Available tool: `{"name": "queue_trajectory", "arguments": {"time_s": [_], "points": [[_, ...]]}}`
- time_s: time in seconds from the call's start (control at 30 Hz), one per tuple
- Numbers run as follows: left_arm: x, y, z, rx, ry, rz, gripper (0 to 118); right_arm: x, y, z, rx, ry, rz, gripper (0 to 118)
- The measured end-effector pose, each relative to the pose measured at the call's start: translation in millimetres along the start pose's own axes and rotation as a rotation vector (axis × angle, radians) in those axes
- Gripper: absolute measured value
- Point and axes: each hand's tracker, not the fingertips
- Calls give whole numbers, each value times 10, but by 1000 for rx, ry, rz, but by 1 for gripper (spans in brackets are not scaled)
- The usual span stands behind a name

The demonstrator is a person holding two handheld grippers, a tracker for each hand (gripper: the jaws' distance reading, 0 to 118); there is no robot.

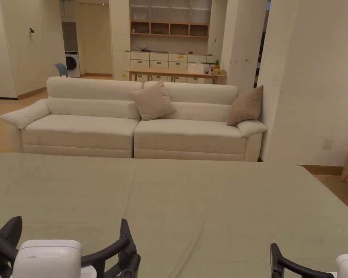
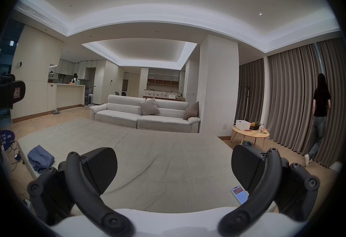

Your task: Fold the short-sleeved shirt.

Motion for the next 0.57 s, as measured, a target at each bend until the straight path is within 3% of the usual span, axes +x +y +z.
{"name": "queue_trajectory", "arguments": {"time_s": [0.17, 0.27, 0.4, 0.57], "points": [[26, 39, -4, -44, -12, -22, 117, -7, 0, -4, -1, -1, 6, 118], [110, -22, 60, 19, 87, -74, 117, -1, 6, -3, -1, -1, -7, 118], [77, -38, 70, 7, -17, -44, 117, -2, 9, 0, 3, 1, -7, 118], [159, -85, 110, 42, 52, -73, 117, -16, -1, -2, 4, 4, -2, 118]]}}
